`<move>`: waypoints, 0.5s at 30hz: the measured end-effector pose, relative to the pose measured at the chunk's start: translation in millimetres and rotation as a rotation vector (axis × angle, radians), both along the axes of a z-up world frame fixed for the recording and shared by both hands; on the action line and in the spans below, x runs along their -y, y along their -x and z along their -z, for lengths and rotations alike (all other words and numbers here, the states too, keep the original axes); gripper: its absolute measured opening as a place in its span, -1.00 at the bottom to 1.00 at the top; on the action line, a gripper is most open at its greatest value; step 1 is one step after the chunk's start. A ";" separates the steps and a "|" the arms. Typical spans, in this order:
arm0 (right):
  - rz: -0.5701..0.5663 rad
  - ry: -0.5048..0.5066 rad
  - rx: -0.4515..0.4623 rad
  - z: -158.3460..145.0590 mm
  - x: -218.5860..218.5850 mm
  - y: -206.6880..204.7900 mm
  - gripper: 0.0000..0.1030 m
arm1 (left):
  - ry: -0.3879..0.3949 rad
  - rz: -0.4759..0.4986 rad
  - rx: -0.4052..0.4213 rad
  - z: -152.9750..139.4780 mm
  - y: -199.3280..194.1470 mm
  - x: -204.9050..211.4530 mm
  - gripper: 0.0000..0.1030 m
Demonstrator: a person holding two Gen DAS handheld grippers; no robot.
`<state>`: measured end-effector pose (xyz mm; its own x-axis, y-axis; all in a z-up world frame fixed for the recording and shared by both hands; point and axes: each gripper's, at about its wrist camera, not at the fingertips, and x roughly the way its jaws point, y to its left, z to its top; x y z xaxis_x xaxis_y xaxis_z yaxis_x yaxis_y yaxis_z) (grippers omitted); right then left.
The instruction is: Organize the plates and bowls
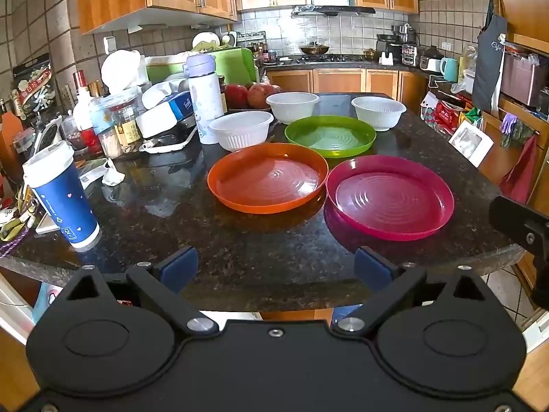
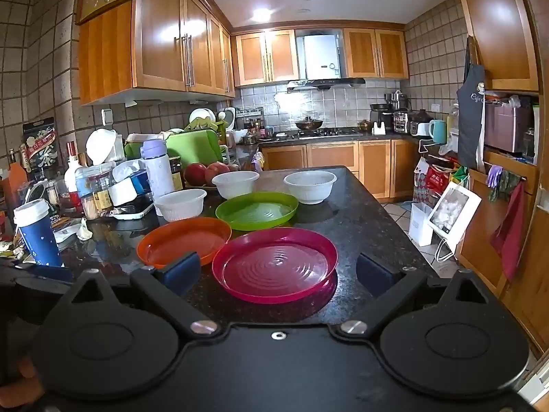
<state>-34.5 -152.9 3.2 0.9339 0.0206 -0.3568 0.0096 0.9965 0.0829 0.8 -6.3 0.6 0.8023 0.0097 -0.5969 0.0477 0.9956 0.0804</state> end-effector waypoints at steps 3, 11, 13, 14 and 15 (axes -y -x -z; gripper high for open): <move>0.000 0.003 0.003 -0.1 -0.2 0.3 0.98 | 0.001 0.001 0.001 0.8 -0.7 2.6 0.91; 0.001 0.006 0.004 0.2 -0.4 0.4 0.98 | 0.003 0.000 0.004 -0.5 0.8 5.0 0.91; 0.002 0.007 0.004 -0.8 -2.6 0.6 0.98 | 0.005 0.000 0.004 -4.3 2.8 6.3 0.91; 0.002 0.007 0.004 -0.9 -2.4 -0.2 0.98 | 0.006 0.000 0.004 -5.7 4.6 6.8 0.91; 0.001 0.007 0.005 -3.4 -2.5 0.2 0.98 | 0.006 0.000 0.004 -5.7 5.1 6.8 0.91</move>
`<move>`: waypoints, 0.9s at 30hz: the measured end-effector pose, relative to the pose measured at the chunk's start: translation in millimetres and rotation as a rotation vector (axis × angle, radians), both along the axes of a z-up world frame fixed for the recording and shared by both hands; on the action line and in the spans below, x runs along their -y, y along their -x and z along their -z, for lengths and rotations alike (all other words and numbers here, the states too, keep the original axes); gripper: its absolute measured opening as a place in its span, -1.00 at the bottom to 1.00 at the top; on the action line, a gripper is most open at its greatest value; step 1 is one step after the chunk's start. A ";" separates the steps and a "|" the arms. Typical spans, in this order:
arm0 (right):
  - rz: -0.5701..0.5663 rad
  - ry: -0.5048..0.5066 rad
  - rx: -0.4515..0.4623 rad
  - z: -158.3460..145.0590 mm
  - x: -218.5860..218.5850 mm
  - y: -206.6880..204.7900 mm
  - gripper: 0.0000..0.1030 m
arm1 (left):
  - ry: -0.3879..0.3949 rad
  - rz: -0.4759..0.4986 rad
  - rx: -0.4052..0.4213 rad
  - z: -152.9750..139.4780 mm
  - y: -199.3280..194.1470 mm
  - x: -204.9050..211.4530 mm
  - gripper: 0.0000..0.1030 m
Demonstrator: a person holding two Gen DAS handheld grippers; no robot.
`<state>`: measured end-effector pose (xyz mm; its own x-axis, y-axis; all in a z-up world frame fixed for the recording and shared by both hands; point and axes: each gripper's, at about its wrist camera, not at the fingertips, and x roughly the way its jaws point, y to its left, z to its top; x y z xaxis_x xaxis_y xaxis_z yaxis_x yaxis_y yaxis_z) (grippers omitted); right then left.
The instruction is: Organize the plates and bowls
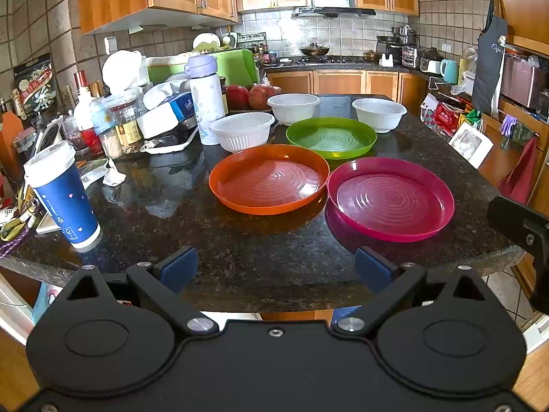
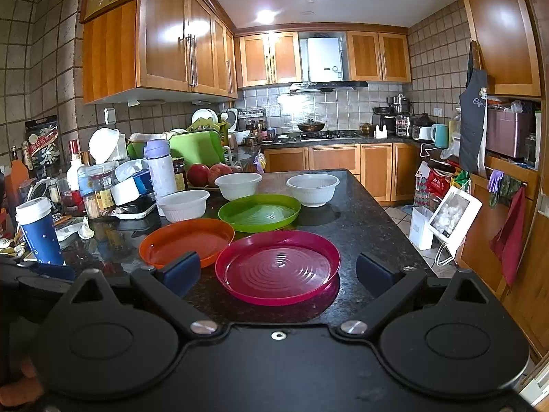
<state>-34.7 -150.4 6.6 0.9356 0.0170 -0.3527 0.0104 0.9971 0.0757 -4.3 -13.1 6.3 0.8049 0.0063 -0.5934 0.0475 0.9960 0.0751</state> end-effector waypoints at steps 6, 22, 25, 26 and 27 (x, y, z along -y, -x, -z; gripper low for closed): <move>-0.009 0.010 0.007 1.4 -2.9 4.4 0.98 | 0.007 0.005 0.005 1.3 -2.1 -8.6 0.91; -0.029 0.031 0.022 0.4 -3.7 7.5 0.98 | 0.010 0.005 0.007 0.5 -1.4 -10.0 0.91; -0.032 0.032 0.021 0.2 -3.9 6.6 0.98 | 0.010 0.004 0.006 0.8 -1.5 -9.9 0.91; -0.033 0.032 0.020 0.2 -3.9 6.3 0.98 | 0.011 0.003 0.005 0.4 -1.2 -10.1 0.91; -0.035 0.032 0.021 0.3 -3.4 6.5 0.98 | 0.013 0.003 0.005 0.9 -0.7 -12.0 0.91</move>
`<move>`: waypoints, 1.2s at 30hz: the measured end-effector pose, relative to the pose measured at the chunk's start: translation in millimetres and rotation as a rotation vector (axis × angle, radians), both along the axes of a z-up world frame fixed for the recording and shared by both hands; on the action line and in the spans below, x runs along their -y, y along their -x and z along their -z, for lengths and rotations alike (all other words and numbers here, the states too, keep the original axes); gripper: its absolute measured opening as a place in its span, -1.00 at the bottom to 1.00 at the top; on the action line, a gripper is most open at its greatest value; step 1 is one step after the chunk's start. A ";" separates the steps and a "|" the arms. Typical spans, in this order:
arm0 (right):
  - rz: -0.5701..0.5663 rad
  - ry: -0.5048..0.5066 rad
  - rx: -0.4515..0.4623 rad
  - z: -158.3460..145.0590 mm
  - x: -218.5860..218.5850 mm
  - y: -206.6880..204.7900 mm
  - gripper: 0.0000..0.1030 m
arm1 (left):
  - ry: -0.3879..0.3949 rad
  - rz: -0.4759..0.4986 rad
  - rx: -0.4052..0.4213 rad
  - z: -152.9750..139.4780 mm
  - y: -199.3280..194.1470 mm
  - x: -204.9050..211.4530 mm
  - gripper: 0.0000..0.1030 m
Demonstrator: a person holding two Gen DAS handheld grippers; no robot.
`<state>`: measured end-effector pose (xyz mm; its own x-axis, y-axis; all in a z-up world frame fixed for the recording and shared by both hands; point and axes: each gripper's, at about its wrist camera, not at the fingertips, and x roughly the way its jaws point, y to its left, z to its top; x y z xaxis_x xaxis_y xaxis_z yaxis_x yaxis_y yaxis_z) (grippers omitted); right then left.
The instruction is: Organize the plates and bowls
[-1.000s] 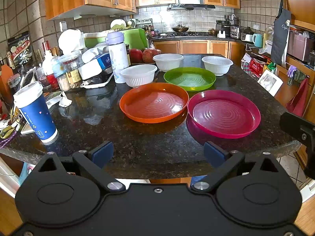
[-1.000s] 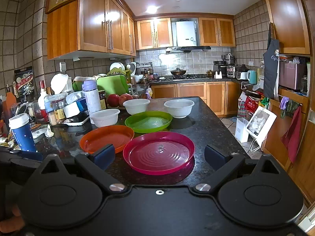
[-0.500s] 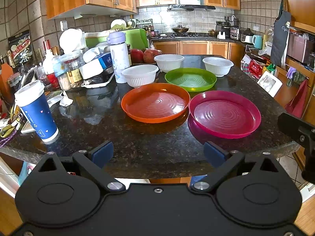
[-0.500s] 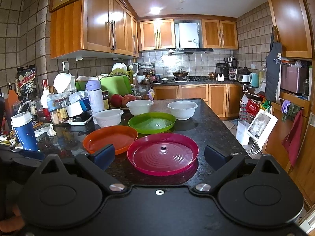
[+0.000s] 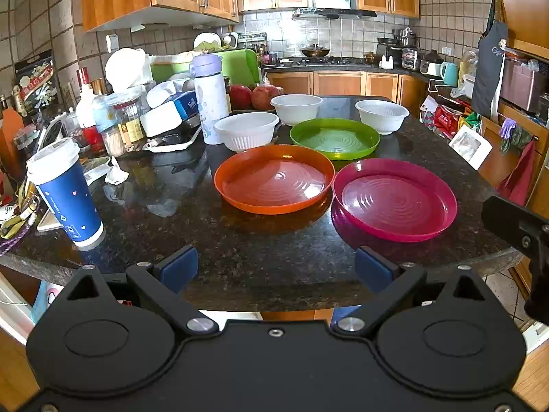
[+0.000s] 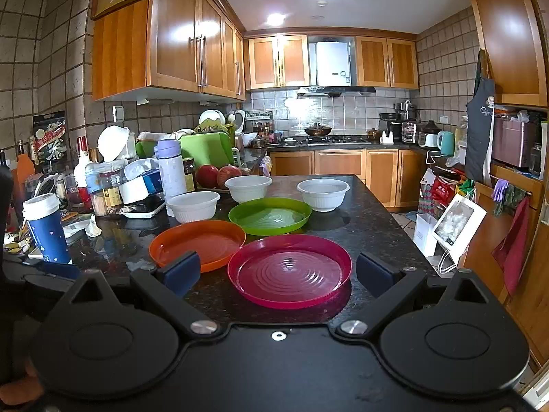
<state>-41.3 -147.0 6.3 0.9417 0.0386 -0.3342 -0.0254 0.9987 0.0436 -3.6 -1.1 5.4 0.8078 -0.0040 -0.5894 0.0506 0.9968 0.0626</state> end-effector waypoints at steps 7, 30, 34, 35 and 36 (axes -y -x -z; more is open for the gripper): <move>-0.002 0.000 -0.001 0.1 -0.8 -1.4 0.98 | 0.003 -0.001 -0.001 -0.1 2.1 -2.2 0.91; 0.061 -0.006 0.104 1.3 -1.6 -18.8 0.99 | 0.041 0.008 0.021 5.7 -30.0 -14.1 0.79; 0.064 -0.005 0.124 2.1 -0.5 -31.6 0.98 | 0.088 0.004 0.038 4.8 -41.6 -21.8 0.79; 0.067 -0.010 0.128 2.3 0.6 -35.9 0.96 | 0.091 0.006 0.038 4.9 -45.2 -23.0 0.79; 0.063 -0.009 0.132 3.1 1.8 -39.3 0.92 | 0.094 0.010 0.035 4.9 -49.8 -24.6 0.79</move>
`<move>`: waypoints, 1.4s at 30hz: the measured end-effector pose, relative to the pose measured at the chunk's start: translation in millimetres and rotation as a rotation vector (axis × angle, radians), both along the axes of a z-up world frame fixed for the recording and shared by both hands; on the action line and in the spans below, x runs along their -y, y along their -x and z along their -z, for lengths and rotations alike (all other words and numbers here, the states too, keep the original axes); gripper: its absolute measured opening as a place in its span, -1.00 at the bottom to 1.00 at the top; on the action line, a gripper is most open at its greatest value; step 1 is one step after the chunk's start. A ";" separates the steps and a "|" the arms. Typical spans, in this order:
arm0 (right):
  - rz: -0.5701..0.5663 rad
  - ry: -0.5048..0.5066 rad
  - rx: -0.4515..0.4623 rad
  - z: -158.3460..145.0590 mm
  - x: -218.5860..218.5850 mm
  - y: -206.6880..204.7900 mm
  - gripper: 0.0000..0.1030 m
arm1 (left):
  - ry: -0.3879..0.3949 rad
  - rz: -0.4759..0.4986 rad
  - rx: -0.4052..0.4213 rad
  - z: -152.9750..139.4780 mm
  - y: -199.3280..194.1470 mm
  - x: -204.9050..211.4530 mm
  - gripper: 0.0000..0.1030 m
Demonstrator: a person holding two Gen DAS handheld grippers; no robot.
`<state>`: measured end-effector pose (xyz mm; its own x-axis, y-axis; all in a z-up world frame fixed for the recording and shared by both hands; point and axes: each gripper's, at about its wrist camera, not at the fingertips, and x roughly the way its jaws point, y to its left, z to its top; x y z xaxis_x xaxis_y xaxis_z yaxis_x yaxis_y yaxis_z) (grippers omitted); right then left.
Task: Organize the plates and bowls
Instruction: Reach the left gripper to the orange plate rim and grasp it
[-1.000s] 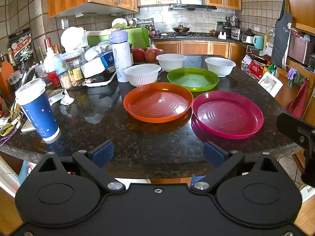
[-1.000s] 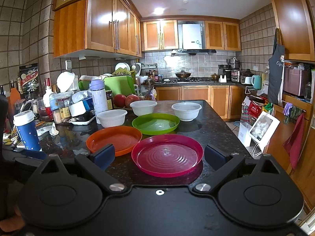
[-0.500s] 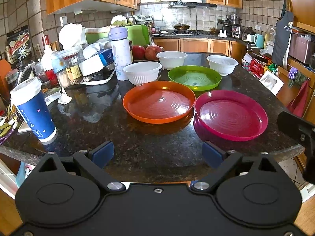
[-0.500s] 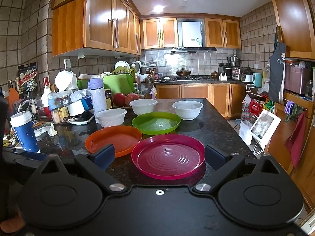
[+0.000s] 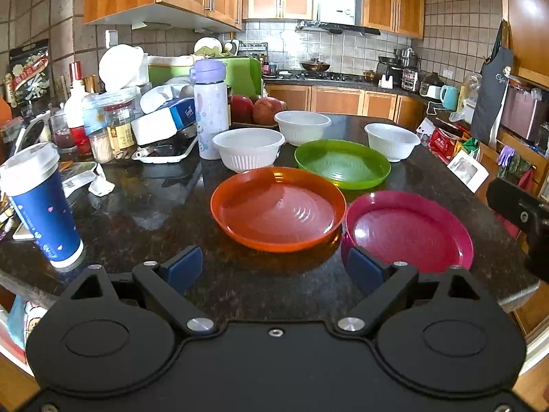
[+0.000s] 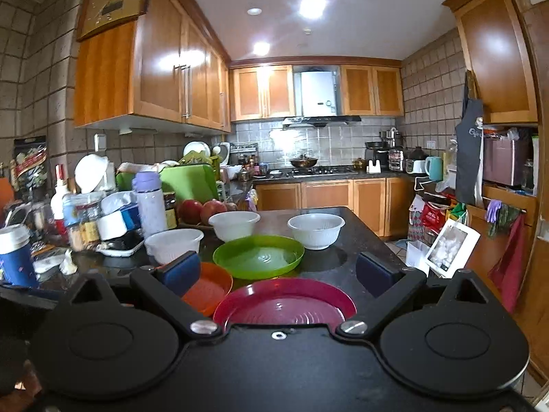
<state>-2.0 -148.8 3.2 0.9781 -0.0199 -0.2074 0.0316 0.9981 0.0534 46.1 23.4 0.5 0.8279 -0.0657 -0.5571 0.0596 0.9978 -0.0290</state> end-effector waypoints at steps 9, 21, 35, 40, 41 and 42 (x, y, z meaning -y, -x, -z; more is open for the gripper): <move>-0.002 -0.018 -0.055 1.7 -1.9 -49.5 0.83 | 0.000 0.084 -0.002 5.2 -44.2 -9.8 0.79; -0.067 0.055 -0.191 16.0 -47.9 -126.5 0.45 | -0.046 0.110 -0.036 21.8 -96.8 -43.0 0.64; -0.050 0.054 -0.360 45.3 -77.3 -207.8 -0.15 | -0.077 0.145 -0.085 35.1 -136.7 -72.3 0.24; -0.072 0.079 -0.409 50.9 -77.2 -227.6 -0.15 | -0.074 0.129 -0.087 34.3 -146.9 -80.8 0.24; -0.076 0.086 -0.413 52.1 -77.6 -231.0 -0.15 | -0.078 0.130 -0.086 34.3 -148.3 -81.0 0.21; -0.083 0.098 -0.425 53.4 -77.8 -235.8 -0.15 | -0.085 0.125 -0.087 34.3 -149.4 -80.8 0.18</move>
